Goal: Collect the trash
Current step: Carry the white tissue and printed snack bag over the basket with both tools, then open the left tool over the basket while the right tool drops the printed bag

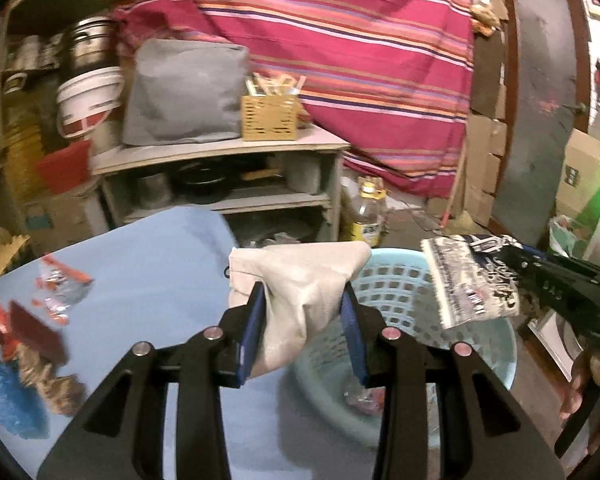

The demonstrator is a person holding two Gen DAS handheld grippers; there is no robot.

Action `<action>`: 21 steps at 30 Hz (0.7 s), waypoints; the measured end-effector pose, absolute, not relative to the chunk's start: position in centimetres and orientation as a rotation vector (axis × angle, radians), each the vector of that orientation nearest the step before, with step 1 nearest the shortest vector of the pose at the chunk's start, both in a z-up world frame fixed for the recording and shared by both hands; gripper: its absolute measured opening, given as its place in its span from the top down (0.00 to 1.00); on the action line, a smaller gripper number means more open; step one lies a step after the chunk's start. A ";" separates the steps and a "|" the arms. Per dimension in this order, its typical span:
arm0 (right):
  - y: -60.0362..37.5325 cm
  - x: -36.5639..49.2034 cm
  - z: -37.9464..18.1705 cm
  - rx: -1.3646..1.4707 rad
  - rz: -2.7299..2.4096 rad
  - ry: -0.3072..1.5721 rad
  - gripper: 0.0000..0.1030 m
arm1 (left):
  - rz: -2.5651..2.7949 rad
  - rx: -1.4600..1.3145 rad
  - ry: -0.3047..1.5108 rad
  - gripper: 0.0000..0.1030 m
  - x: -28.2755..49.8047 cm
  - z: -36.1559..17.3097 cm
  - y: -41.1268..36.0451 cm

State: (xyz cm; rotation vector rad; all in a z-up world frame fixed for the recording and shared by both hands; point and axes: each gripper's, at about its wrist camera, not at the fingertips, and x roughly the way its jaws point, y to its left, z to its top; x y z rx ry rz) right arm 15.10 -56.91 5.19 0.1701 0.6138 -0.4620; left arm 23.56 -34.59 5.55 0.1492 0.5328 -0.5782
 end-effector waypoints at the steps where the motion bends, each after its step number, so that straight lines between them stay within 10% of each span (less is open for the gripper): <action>1: -57.0 15.3 5.1 0.172 -0.464 0.617 0.83 | -0.593 0.151 0.542 0.63 23.8 5.2 -35.5; 14: -58.4 16.1 4.2 0.247 -0.475 0.656 0.83 | -0.679 0.144 0.618 0.59 25.2 3.7 -39.3; 21: -58.2 16.4 4.2 0.241 -0.477 0.661 0.83 | -0.663 0.149 0.601 0.39 24.9 4.2 -38.3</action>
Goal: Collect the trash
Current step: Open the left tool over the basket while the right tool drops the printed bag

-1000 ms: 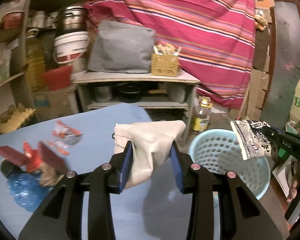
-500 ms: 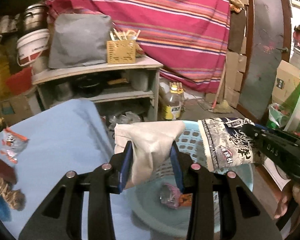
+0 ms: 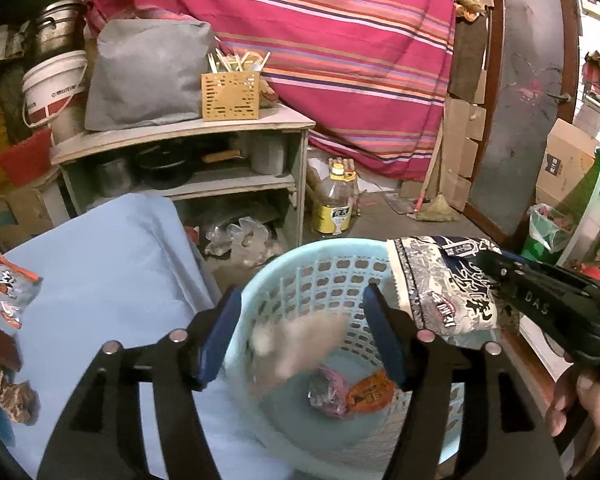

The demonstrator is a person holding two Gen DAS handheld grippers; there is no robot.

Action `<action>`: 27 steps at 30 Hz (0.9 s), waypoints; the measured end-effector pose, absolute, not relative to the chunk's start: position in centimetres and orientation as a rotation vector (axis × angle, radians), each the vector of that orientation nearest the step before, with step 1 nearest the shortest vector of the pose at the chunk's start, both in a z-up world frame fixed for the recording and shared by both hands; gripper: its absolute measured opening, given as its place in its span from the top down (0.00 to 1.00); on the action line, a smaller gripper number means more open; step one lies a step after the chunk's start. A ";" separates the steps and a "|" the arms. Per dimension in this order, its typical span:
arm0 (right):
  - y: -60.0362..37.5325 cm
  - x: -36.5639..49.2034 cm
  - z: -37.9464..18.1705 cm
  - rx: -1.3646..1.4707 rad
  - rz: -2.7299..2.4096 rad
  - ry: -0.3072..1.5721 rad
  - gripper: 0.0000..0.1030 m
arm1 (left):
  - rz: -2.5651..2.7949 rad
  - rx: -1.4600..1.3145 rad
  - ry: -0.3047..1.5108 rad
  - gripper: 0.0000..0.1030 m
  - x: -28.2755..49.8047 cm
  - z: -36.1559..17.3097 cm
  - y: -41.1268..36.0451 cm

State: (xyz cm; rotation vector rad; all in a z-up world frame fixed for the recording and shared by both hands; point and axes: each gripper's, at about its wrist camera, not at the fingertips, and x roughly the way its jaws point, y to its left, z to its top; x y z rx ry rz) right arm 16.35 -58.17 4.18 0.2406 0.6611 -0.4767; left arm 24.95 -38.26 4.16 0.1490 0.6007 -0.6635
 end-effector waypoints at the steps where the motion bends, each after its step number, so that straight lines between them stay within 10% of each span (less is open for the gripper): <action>1: -58.2 16.3 4.2 0.239 -0.477 0.661 0.83 | -0.660 0.152 0.598 0.38 24.9 4.2 -38.1; 11: -57.3 17.8 3.5 0.229 -0.453 0.698 0.81 | -0.585 0.143 0.549 0.27 25.5 5.2 -35.9; 18: -56.3 19.4 2.5 0.218 -0.414 0.767 0.44 | -0.567 0.142 0.535 0.24 25.7 5.7 -35.1; 27: -55.7 19.8 2.5 0.230 -0.401 0.764 0.32 | -0.539 0.126 0.534 0.24 26.0 6.0 -33.5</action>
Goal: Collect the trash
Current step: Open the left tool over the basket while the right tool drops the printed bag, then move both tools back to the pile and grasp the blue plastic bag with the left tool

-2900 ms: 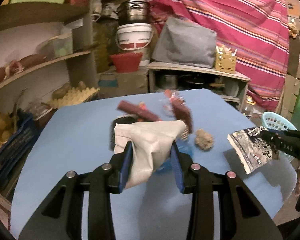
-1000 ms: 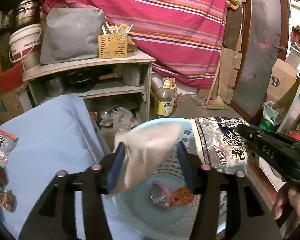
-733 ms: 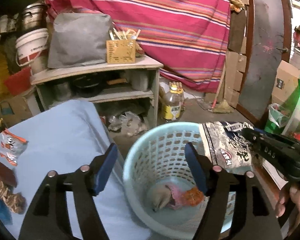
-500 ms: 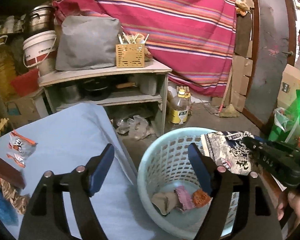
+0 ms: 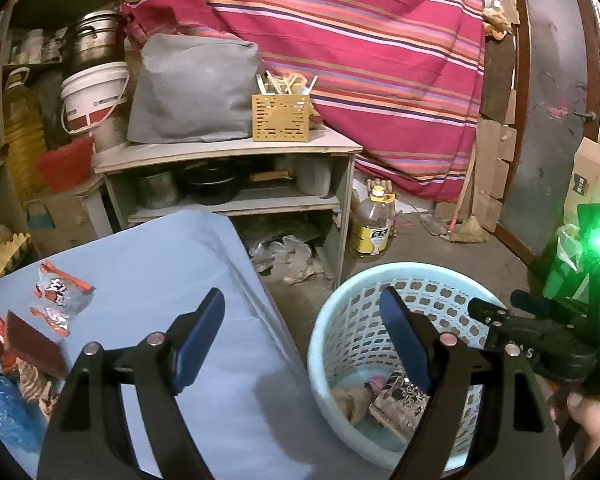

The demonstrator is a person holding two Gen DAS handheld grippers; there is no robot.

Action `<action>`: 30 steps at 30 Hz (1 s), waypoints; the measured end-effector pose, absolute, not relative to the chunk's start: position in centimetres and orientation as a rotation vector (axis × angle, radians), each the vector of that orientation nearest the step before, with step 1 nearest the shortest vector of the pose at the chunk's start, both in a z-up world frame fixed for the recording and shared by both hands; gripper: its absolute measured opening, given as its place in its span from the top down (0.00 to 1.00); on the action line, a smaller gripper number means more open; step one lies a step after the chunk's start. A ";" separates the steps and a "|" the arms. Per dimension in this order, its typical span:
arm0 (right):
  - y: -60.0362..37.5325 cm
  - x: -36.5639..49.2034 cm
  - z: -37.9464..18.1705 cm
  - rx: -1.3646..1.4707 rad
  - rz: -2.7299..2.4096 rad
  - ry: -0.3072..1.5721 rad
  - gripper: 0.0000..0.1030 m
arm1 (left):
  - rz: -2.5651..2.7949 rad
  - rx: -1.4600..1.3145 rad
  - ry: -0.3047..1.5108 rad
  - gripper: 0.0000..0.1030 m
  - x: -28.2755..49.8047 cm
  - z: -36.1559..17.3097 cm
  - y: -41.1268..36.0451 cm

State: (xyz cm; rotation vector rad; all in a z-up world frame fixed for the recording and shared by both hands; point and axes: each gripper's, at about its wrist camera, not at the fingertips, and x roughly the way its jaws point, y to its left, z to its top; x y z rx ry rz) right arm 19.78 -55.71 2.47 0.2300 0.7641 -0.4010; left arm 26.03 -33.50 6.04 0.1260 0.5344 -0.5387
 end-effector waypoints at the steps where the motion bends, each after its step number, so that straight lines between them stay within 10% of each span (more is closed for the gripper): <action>1: -55.6 19.9 2.6 0.229 -0.401 0.761 0.31 | -0.534 0.125 0.534 0.24 26.0 6.1 -33.2; 9: -53.4 19.5 4.5 0.239 -0.375 0.663 0.04 | -0.447 0.110 0.512 0.12 25.7 6.6 -27.7; 30: -39.5 23.3 5.7 0.277 -0.309 0.587 0.04 | -0.078 0.137 0.603 0.04 26.5 1.3 -3.7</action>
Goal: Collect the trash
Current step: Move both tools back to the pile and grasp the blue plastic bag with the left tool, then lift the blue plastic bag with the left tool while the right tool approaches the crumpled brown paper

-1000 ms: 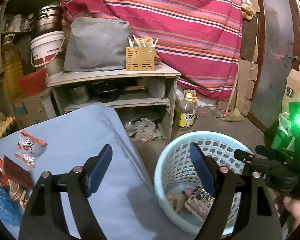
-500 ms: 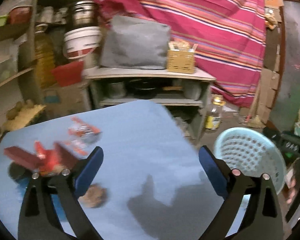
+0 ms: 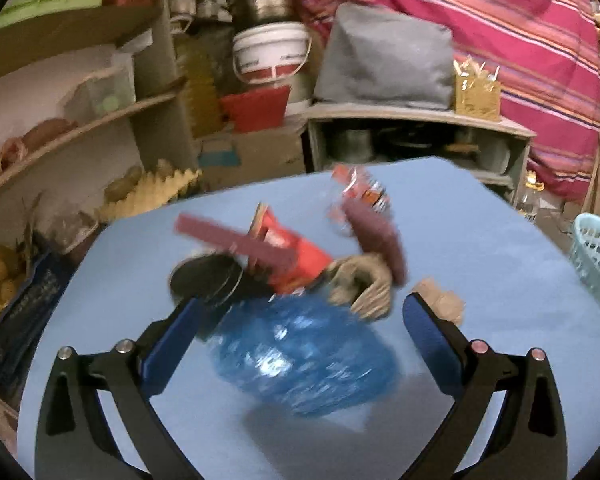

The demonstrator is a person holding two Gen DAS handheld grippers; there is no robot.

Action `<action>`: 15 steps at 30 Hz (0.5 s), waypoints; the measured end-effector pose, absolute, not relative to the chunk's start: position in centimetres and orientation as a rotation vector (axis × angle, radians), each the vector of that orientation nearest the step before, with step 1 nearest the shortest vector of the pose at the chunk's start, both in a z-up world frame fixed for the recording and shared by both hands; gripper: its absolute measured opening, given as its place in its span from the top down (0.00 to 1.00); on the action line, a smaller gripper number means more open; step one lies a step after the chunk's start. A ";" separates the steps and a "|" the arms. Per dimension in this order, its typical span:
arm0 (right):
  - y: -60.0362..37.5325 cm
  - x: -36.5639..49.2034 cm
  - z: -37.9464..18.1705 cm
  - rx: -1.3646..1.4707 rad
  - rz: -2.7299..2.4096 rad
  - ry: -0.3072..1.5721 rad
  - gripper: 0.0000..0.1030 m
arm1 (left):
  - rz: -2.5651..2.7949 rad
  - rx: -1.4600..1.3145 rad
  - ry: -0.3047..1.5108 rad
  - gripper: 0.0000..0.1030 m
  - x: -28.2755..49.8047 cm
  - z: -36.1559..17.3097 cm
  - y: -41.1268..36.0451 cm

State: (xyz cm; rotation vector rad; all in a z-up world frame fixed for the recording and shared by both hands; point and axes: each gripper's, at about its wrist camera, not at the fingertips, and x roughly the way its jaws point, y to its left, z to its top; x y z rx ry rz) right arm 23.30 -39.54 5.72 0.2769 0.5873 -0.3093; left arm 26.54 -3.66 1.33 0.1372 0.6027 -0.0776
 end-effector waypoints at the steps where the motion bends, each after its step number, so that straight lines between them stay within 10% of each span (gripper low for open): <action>1: -39.2 23.4 5.7 0.284 -0.300 0.578 0.04 | -0.089 0.130 0.617 0.04 26.6 0.9 -3.3; 11: -34.1 24.7 4.7 0.162 -0.152 0.589 0.04 | -0.170 0.039 0.734 0.06 28.2 -1.1 -2.0; 15: -32.7 25.6 3.9 0.144 -0.131 0.622 0.04 | -0.218 0.061 0.763 0.40 28.5 -1.4 -2.5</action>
